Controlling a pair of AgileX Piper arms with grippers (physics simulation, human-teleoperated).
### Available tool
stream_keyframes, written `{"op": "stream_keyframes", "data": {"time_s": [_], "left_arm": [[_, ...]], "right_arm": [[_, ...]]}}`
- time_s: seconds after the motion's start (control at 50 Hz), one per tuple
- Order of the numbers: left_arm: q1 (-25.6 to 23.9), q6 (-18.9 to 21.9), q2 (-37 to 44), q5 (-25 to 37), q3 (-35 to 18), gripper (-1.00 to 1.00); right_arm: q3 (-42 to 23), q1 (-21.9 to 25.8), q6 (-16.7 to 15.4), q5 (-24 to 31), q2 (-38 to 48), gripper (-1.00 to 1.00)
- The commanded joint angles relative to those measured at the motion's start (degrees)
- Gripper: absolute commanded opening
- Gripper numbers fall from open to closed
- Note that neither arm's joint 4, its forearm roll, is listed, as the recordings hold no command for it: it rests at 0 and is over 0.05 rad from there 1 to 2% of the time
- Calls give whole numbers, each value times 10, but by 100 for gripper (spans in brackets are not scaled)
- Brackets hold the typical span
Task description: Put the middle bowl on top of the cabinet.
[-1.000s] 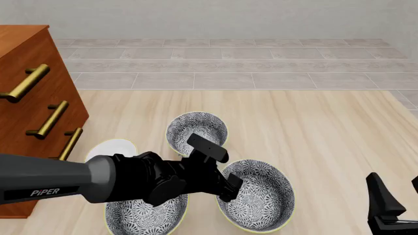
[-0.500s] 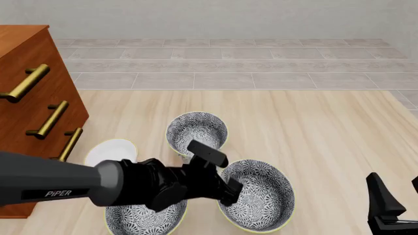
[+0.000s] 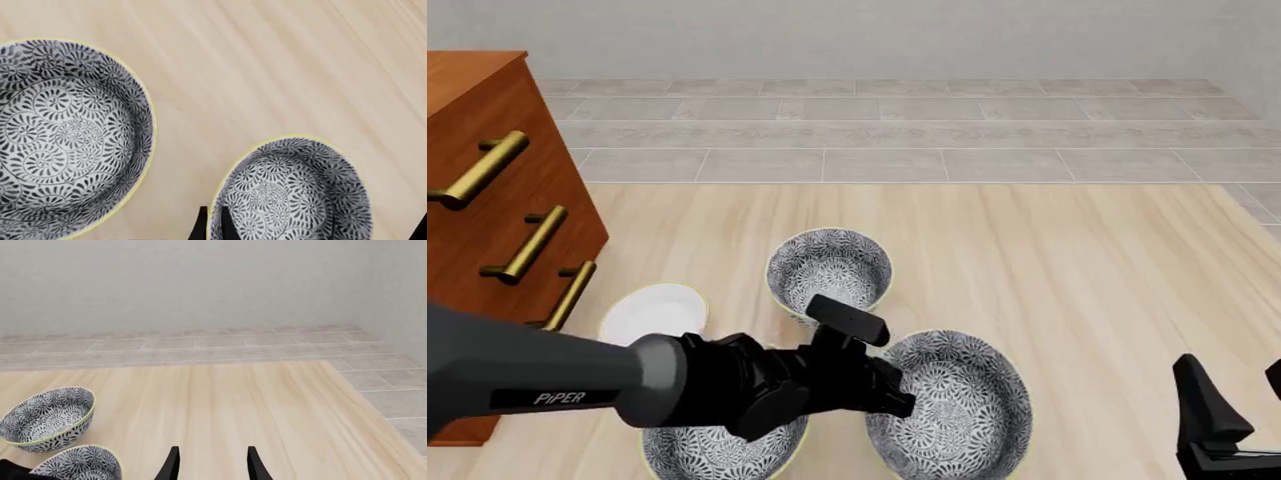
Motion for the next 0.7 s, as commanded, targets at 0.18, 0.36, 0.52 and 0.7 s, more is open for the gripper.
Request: {"op": "stream_keyframes", "data": {"time_s": [0.18, 0.36, 0.52, 0.7], "left_arm": [[-11, -5, -36, -2, 20, -100], [-27, -20, -84, -1, 32, -100], [-41, -19, -125, 11, 39, -100], [-49, -16, -165, 24, 45, -100]], "right_arm": [[0, 2, -1, 4, -1, 100], [0, 2, -1, -2, 6, 100], [0, 1, -1, -11, 14, 100], [0, 0, -2, -2, 5, 100]]}}
